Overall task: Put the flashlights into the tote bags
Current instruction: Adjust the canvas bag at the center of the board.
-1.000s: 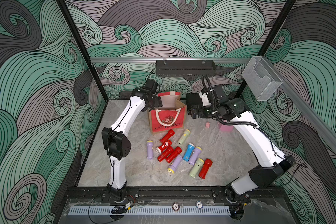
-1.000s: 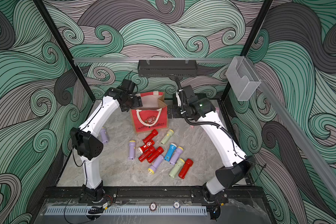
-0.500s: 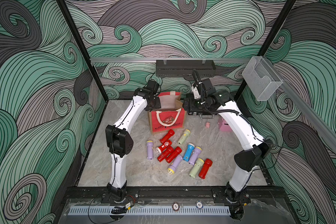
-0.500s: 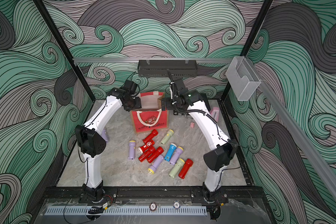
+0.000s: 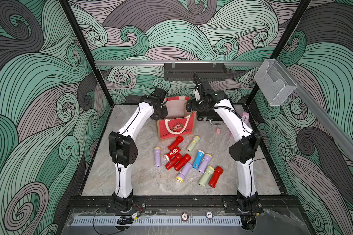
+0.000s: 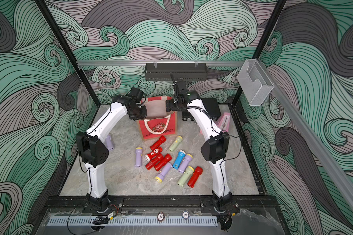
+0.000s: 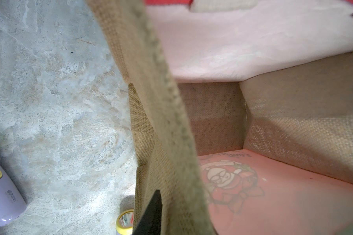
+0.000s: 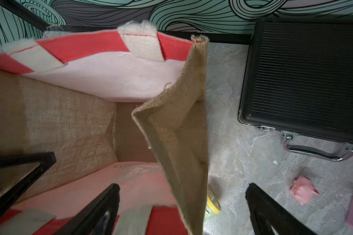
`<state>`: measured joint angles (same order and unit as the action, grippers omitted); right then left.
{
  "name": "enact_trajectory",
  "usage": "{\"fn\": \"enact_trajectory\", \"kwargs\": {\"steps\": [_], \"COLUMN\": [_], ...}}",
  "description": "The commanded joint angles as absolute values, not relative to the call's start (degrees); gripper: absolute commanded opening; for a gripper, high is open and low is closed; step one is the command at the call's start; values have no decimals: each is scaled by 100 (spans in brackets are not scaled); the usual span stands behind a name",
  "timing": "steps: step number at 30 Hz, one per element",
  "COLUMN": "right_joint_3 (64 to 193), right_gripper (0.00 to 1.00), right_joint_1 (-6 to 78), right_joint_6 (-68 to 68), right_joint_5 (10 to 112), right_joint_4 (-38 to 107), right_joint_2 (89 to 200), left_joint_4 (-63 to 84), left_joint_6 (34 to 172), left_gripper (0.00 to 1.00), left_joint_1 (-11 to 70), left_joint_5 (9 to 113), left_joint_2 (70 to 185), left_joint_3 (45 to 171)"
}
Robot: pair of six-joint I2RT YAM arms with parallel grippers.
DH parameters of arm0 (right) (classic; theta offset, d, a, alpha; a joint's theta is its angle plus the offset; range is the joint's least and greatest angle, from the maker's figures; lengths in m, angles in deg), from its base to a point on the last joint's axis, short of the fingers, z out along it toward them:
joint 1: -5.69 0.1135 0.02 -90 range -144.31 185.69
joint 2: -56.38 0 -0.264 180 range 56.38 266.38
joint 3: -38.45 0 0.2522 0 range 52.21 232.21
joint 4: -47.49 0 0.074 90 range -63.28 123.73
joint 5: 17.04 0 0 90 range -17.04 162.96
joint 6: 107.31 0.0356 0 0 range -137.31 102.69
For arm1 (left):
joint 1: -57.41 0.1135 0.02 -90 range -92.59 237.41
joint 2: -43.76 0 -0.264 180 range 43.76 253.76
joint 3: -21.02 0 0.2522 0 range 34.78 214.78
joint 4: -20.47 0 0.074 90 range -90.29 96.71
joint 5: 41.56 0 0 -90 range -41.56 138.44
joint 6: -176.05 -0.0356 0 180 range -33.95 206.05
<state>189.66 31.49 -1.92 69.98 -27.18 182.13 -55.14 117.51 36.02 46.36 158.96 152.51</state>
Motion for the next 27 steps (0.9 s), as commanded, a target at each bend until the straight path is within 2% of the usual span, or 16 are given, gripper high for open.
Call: {"fn": "enact_trajectory", "kwargs": {"steps": [1,10,19,21,27], "right_joint_3": [19187,18996,18094,17734,16377], "right_gripper": [87,64,28,26,25], "right_joint_1": [3110,3113,3160,3170,3237], "right_joint_6": [-273,-312,-460,-424,-145], "right_joint_5": [6861,7019,7565,7677,7772], "right_joint_4": [-2921,-2919,-2902,-2814,-2439], "right_joint_2": [18426,18454,17767,17500,16548], "left_joint_4": [-5630,-5486,-5414,-5416,-5418], "left_joint_6": [11855,11977,12028,12028,12032], "left_gripper": [24,20,17,16,14], "left_joint_1": [3574,3569,3567,3570,3562], "left_joint_5": [4747,4766,4784,4783,4878], "left_joint_2": [15610,15338,15291,15284,15245], "left_joint_3": [15148,14659,14473,14472,14348]}}
